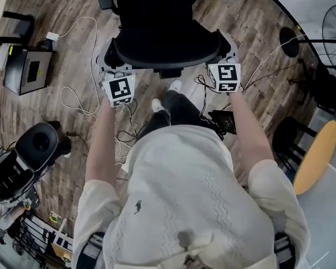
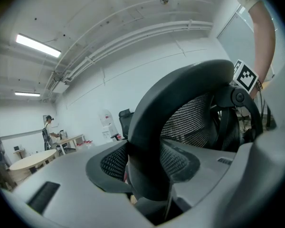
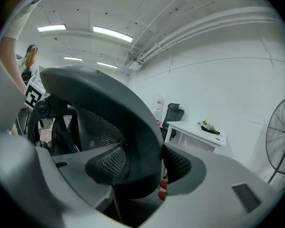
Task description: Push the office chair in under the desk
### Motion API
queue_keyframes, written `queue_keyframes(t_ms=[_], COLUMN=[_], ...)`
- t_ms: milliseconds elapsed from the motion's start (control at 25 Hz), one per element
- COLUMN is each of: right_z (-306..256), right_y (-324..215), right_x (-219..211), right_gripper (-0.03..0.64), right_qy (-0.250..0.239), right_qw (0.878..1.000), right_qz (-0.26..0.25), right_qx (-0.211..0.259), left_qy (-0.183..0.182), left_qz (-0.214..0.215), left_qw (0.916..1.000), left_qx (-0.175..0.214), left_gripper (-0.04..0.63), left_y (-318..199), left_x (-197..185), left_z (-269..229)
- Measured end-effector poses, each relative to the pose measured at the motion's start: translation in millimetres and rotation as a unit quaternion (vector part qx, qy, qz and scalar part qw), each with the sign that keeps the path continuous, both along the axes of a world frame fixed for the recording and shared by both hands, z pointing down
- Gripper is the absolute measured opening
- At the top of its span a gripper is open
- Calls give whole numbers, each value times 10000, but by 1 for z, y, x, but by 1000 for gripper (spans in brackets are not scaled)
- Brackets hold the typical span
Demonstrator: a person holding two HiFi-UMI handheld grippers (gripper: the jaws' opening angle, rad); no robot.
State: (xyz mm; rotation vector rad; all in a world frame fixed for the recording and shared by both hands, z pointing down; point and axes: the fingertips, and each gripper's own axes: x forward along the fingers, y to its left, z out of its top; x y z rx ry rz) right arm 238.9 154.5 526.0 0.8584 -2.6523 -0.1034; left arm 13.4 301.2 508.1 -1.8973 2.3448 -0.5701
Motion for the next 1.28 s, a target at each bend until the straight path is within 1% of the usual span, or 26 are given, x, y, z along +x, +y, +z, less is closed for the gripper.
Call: queue_keyframes(t_ms=[520,760,1120,1280], right_z=[1,5,2,-1], right_y=[-64,-87,-91,-96], right_x=[-15,-30,-35,-47], right_gripper=[256,255,253,253], right_qy=[-33,-49,-54,-46], right_qw=[9999,9997,9998,9999], right_qz=[-160,-232,-159,-126], right_qx=[-54,-89,-70,-36], left_qy=[-47,-33,-27,-21], left_qz=[-179,-253,-237,-204], left_qw=[9998,9997,9997,9997], left_qx=[-51,-65,-111,-128], left_gripper=[218,218,218,218], left_y=[-59,-79,-86,-91], left_x=[-11,-24,-31,-43], left_z=[1,6,3,2])
